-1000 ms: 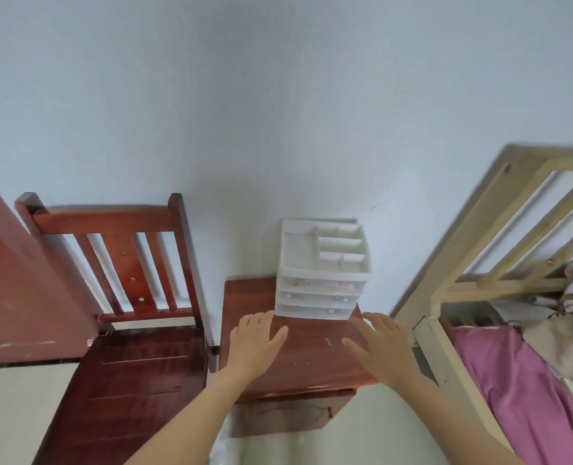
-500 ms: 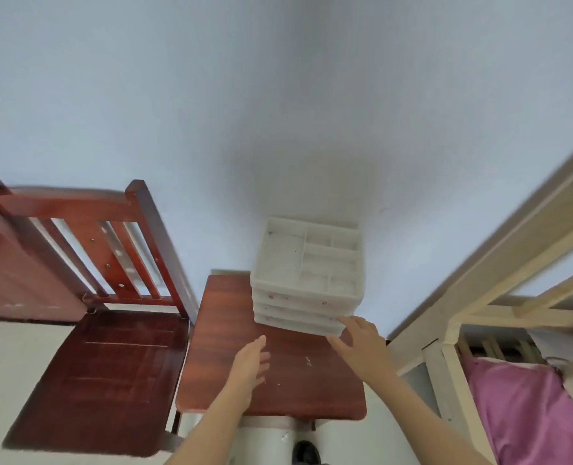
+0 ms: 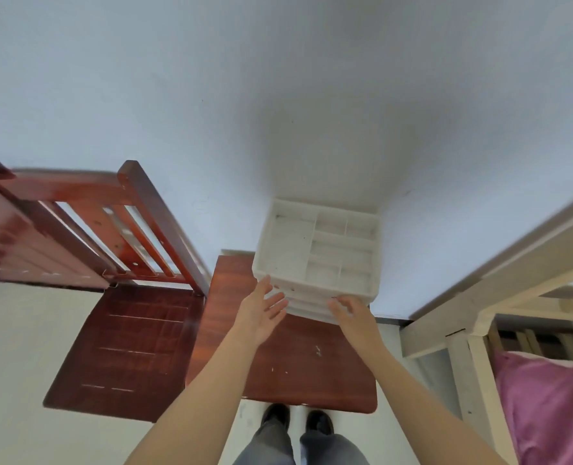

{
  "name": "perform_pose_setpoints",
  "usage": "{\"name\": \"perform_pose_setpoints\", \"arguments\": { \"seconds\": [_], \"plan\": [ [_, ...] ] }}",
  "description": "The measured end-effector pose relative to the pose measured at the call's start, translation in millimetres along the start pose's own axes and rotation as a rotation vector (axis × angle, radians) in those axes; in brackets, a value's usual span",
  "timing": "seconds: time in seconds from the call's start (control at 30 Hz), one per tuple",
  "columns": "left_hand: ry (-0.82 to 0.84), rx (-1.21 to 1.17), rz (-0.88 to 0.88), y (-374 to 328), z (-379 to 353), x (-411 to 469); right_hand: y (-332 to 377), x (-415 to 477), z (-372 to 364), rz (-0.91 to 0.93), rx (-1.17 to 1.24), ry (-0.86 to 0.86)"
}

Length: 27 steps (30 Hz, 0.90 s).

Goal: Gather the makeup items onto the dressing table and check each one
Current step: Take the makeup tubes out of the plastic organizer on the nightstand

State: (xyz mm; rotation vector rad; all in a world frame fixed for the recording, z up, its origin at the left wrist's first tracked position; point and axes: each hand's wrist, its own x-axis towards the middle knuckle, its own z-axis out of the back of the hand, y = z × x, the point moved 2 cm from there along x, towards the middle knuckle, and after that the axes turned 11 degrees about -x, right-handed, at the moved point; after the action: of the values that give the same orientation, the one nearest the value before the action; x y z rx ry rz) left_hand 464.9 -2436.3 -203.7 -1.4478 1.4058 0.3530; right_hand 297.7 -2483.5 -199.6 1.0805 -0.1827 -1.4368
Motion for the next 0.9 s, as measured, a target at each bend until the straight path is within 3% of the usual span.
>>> {"name": "perform_pose_setpoints", "arguments": {
  "seconds": [0.1,0.2,0.33,0.6,0.9],
  "plan": [
    [0.032,-0.056,0.045,3,-18,1,6,3,-11,-0.142,0.203,0.016],
    [0.017,-0.124,0.071,6,-22,5,13,8,-23,-0.337,0.605,0.070],
    [-0.008,-0.133,0.089,8,-15,15,14,15,-28,-0.447,0.932,0.069],
    [0.028,-0.147,0.111,8,-24,16,8,31,-16,-0.419,0.842,-0.039],
    [0.015,-0.301,0.147,17,-40,7,9,35,-13,-0.437,1.130,0.032]
  ]
}}
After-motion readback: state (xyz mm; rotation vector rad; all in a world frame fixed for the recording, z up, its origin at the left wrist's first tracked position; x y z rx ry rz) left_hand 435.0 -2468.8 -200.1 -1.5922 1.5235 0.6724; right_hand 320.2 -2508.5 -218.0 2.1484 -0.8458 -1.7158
